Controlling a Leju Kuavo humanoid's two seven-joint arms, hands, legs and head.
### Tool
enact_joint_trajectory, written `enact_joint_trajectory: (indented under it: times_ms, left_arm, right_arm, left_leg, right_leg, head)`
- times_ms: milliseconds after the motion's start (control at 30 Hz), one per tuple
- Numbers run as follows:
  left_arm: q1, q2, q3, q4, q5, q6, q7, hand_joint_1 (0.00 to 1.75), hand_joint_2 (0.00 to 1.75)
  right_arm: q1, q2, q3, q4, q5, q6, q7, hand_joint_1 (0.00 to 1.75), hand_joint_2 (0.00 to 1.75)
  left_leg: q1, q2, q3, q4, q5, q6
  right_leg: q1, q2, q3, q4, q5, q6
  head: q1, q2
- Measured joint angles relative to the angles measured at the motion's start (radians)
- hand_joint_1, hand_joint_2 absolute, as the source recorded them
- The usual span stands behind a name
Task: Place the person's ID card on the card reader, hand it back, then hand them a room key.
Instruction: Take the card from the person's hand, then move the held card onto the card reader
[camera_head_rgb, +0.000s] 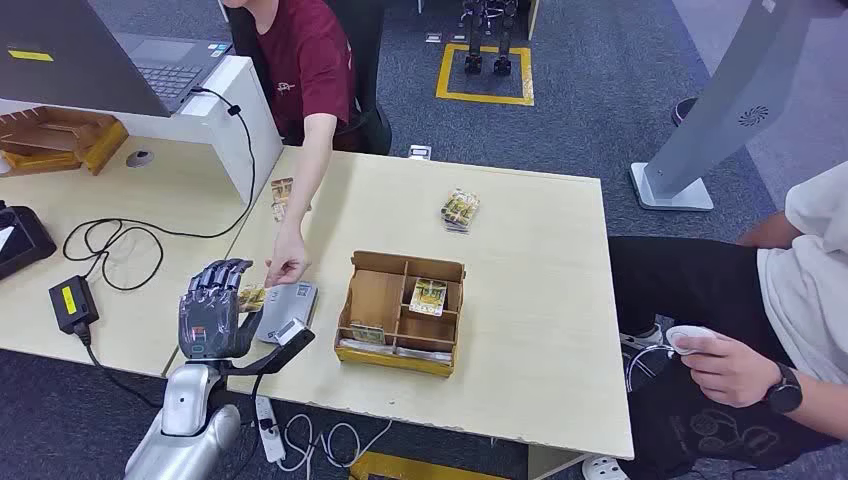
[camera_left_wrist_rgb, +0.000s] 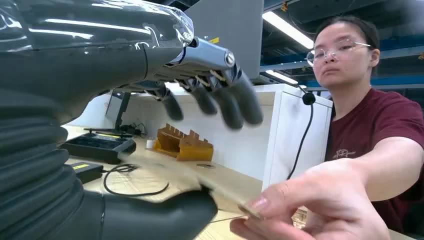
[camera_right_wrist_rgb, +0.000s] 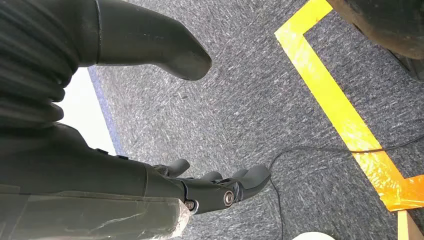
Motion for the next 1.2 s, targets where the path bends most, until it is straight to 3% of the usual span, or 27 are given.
enact_joint_trajectory:
  times_ms: [400, 600, 867, 1200]
  left_arm:
    - [0.004, 0.001, 0.000, 0.000, 0.079, 0.000, -0.077, 1.75, 1.75]
    - [0.013, -0.001, 0.000, -0.001, 0.211, -0.011, -0.121, 1.75, 1.75]
    - [0.025, -0.036, 0.000, -0.043, 0.645, -0.255, -0.155, 1.75, 1.75]
    - [0.027, -0.064, 0.007, -0.072, 0.817, -0.358, -0.080, 1.75, 1.75]
  right_arm:
    - [0.000, 0.000, -0.003, 0.000, 0.005, 0.000, -0.005, 0.00, 1.75]
    - [0.000, 0.000, -0.006, 0.000, 0.010, 0.000, -0.005, 0.00, 1.75]
    - [0.001, 0.000, -0.019, 0.000, 0.010, -0.006, 0.003, 0.00, 1.75]
    - [0.001, 0.000, -0.022, 0.000, 0.011, -0.010, 0.013, 0.00, 1.75]
  left_leg:
    - [0.000, 0.000, 0.000, 0.000, 0.000, 0.000]
    - [0.000, 0.000, 0.000, 0.000, 0.000, 0.000]
    - [0.000, 0.000, 0.000, 0.000, 0.000, 0.000]
    - [0.000, 0.000, 0.000, 0.000, 0.000, 0.000]
  right_leg:
    - [0.000, 0.000, 0.000, 0.000, 0.000, 0.000]
    - [0.000, 0.000, 0.000, 0.000, 0.000, 0.000]
    - [0.000, 0.000, 0.000, 0.000, 0.000, 0.000]
    - [0.000, 0.000, -0.001, 0.000, 0.000, 0.000]
  head:
    - [0.000, 0.000]
    - [0.000, 0.000]
    - [0.000, 0.000]
    - [0.000, 0.000]
